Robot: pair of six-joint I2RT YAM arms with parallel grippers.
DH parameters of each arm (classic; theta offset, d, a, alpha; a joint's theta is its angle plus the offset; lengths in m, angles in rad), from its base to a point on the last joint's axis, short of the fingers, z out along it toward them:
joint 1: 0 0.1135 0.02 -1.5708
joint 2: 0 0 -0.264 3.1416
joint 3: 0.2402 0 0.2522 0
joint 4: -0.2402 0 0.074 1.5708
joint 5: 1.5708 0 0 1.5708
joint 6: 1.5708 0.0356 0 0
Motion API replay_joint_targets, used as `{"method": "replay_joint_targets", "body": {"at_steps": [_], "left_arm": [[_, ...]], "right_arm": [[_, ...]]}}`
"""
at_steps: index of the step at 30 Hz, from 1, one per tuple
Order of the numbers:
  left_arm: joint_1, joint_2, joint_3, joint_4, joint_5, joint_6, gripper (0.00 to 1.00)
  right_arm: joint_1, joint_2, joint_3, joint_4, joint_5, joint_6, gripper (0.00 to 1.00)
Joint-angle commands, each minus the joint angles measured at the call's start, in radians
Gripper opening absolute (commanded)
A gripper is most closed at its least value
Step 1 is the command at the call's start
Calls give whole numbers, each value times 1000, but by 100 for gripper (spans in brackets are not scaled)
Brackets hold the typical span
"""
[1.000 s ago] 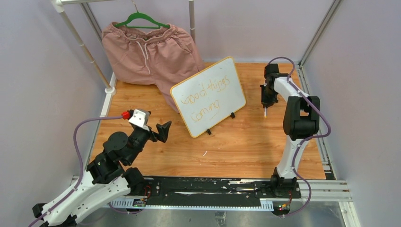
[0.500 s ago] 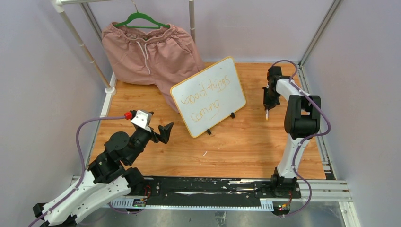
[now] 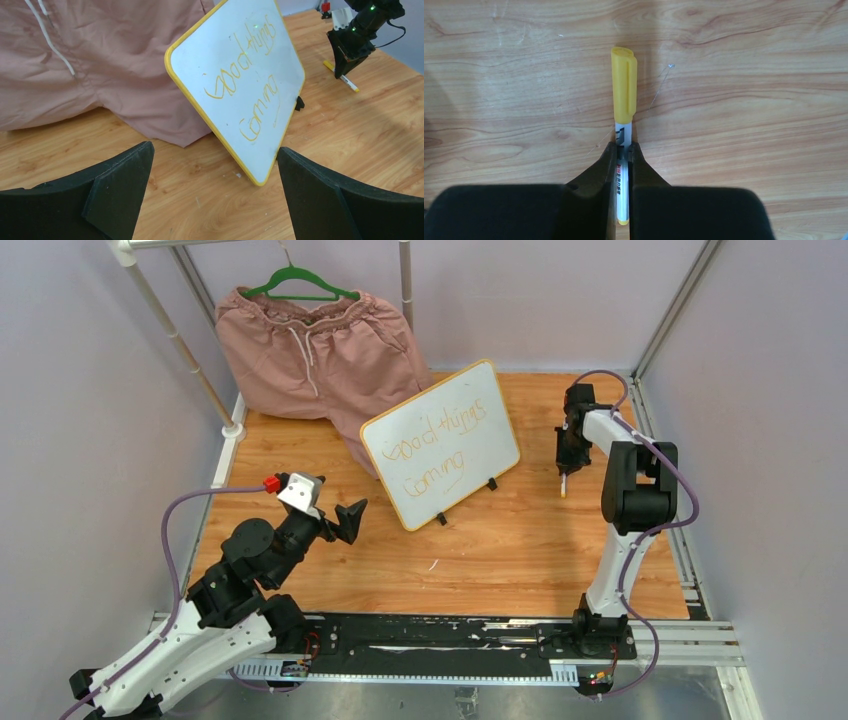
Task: Write a sentence on the whiteboard
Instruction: Place the whiteboard marker at the center of the board.
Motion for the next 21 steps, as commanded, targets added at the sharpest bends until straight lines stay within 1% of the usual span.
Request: {"method": "replay_joint_targets", "body": {"at_steps": [1,8,16,21], "left_arm": [[-1,6,-6,37,9,12,100],[-1,6,-8,37,16,12,100],[-1,4,-6,35,19,11,100],[-1,4,-6,35,19,10,100]], "right_arm": [[-9,17,-45,-10,0,6,8],[-9,19,-47,-10,0,5,15],[-9,16,-53,-9,4,3,19],[-10,11,-58,-9,5,6,24]]}}
